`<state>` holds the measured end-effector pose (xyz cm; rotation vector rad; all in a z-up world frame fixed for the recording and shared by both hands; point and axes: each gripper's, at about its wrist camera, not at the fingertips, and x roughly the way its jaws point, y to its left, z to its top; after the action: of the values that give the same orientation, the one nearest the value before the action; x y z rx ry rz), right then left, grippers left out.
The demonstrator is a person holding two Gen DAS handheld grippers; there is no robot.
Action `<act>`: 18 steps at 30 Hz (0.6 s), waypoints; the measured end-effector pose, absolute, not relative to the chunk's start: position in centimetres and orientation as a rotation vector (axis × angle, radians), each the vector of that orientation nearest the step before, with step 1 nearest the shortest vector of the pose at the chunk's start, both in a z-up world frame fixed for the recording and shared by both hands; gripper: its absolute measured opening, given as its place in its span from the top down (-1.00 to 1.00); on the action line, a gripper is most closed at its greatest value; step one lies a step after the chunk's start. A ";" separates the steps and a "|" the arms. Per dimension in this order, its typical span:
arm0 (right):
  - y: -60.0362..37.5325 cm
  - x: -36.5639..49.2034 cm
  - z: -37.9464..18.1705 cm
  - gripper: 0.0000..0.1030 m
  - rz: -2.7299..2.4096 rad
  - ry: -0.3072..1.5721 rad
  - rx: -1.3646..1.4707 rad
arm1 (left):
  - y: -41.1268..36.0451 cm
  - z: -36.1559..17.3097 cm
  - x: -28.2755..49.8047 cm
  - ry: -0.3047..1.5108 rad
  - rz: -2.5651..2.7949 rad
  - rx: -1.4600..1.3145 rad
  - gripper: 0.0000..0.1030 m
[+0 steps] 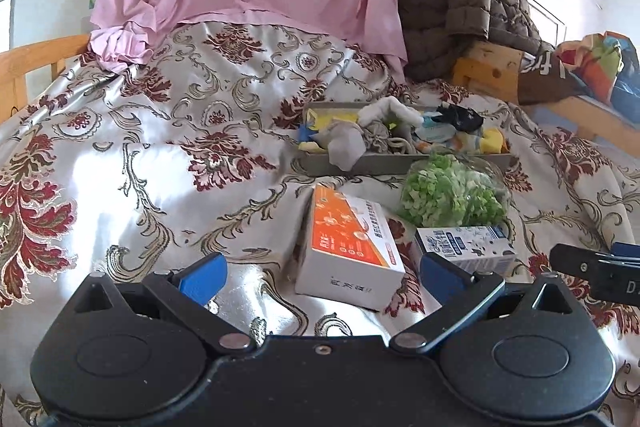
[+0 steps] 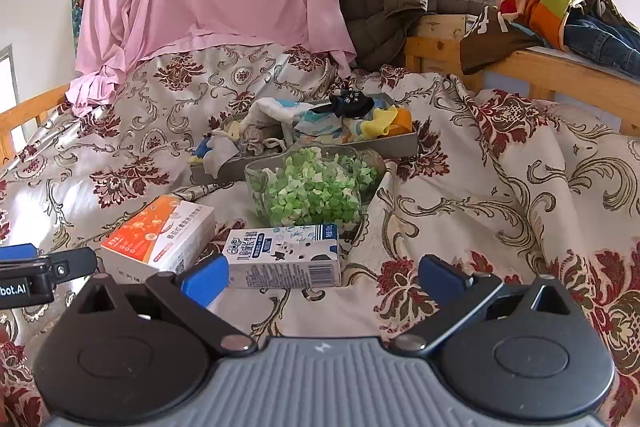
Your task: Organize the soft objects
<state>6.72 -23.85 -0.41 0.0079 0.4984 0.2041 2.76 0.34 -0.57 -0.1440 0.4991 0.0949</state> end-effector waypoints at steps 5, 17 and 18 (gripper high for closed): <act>-23.8 6.8 -0.4 -0.99 0.206 0.501 0.008 | 0.2 -0.6 2.8 0.501 0.091 -0.140 -0.98; -23.7 6.9 -0.6 -0.99 0.212 0.507 0.002 | 0.0 -0.7 2.8 0.503 0.092 -0.137 -0.99; -23.7 6.9 -0.6 -0.99 0.212 0.507 0.002 | 0.0 -0.7 2.8 0.503 0.092 -0.137 -0.99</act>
<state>6.87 -23.69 -0.57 0.0021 0.5072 0.2123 2.78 0.02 -0.67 -0.1368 0.5026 0.0916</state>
